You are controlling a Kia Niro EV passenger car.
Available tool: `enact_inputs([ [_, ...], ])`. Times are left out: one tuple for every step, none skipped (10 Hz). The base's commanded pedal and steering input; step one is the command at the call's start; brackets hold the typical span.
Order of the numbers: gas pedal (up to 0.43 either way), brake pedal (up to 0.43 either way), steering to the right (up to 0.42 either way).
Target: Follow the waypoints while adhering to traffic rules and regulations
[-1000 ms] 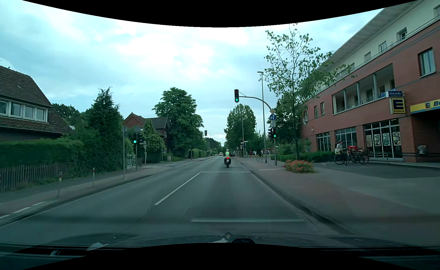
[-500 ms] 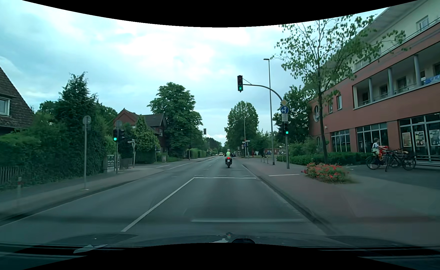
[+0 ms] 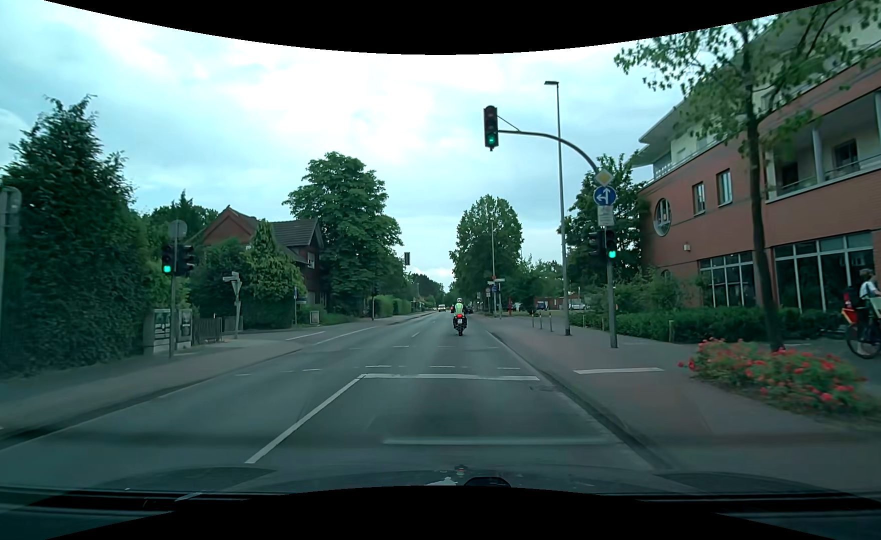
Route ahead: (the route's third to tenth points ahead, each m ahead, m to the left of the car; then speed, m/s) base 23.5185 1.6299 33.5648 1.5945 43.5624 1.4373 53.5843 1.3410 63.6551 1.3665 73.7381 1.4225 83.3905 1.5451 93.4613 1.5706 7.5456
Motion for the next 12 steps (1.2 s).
enact_inputs([
  [0.138, 0.000, 0.000],
  [0.138, 0.000, 0.000],
  [0.138, 0.000, 0.000],
  [0.138, 0.000, 0.000],
  [0.138, 0.000, 0.000],
  [0.138, 0.000, 0.000],
  [0.130, 0.000, 0.000],
  [0.130, 0.000, 0.000],
  [0.130, 0.000, 0.000],
  [0.130, 0.000, 0.000],
  [0.130, 0.000, 0.000],
  [0.130, 0.000, 0.000],
])
